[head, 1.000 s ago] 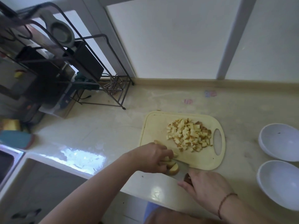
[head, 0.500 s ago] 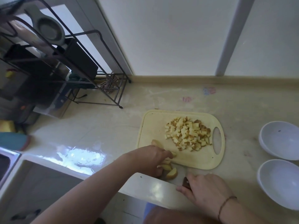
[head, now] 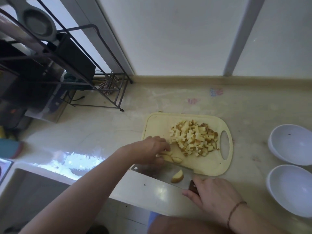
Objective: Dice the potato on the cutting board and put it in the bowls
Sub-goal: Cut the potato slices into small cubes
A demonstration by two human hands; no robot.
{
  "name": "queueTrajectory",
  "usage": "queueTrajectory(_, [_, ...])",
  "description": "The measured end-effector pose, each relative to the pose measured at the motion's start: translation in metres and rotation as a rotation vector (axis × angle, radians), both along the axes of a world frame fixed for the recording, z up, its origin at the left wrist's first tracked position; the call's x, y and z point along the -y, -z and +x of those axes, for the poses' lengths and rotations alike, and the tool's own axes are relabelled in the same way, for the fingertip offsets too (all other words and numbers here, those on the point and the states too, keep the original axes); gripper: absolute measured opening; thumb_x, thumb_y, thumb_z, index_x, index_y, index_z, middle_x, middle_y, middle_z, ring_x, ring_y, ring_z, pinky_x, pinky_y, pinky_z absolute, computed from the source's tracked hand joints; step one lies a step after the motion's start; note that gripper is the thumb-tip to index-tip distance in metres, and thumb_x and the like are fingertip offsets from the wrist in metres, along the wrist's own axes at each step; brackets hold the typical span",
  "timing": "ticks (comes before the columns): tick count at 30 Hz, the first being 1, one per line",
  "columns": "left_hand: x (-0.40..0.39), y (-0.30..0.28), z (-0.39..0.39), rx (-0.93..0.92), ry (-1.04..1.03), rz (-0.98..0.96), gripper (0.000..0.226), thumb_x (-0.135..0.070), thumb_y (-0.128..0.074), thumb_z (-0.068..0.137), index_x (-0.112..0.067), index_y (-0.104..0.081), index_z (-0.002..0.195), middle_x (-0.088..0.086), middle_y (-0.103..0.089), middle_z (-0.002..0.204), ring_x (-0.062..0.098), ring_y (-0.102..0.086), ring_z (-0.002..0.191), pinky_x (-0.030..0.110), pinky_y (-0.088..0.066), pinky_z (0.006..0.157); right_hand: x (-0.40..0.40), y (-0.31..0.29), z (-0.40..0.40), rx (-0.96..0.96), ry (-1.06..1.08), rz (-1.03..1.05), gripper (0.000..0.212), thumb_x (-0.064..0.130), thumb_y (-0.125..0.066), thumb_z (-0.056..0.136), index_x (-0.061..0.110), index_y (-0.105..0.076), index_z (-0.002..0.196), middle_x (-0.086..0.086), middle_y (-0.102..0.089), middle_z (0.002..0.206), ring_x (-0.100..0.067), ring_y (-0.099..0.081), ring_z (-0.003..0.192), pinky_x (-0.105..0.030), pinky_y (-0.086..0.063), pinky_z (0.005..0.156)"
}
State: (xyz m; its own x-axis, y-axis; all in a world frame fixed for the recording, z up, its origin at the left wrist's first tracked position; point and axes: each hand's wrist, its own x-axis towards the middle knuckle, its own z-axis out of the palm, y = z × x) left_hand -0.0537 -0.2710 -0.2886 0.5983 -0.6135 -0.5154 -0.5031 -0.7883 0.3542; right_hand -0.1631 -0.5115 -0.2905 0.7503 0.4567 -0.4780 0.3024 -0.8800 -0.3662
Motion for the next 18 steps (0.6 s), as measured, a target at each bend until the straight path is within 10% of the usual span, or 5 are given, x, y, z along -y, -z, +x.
queueTrajectory(8, [-0.016,0.016,0.022,0.028,0.012,0.033,0.041,-0.026,-0.059,0.095,-0.025,-0.057,0.136,-0.005,-0.052,0.124,0.018,-0.038,0.113,0.035,-0.035,0.099,0.001,-0.006,-0.001,-0.06,-0.038,-0.006,0.112,0.083,0.018,0.055,0.023,-0.048,0.123,-0.006,-0.07,0.119,-0.031,-0.067,0.109,-0.039,-0.035,0.074])
queueTrajectory(18, [-0.02,0.013,0.028,0.005,0.04,0.05,0.028,-0.016,-0.05,0.103,-0.021,-0.065,0.126,-0.007,-0.064,0.121,0.015,-0.045,0.121,0.033,-0.029,0.104,0.001,-0.01,0.002,-0.107,-0.025,-0.034,0.114,0.08,0.021,0.05,0.024,-0.048,0.122,-0.005,-0.068,0.12,-0.029,-0.066,0.111,-0.038,-0.038,0.075])
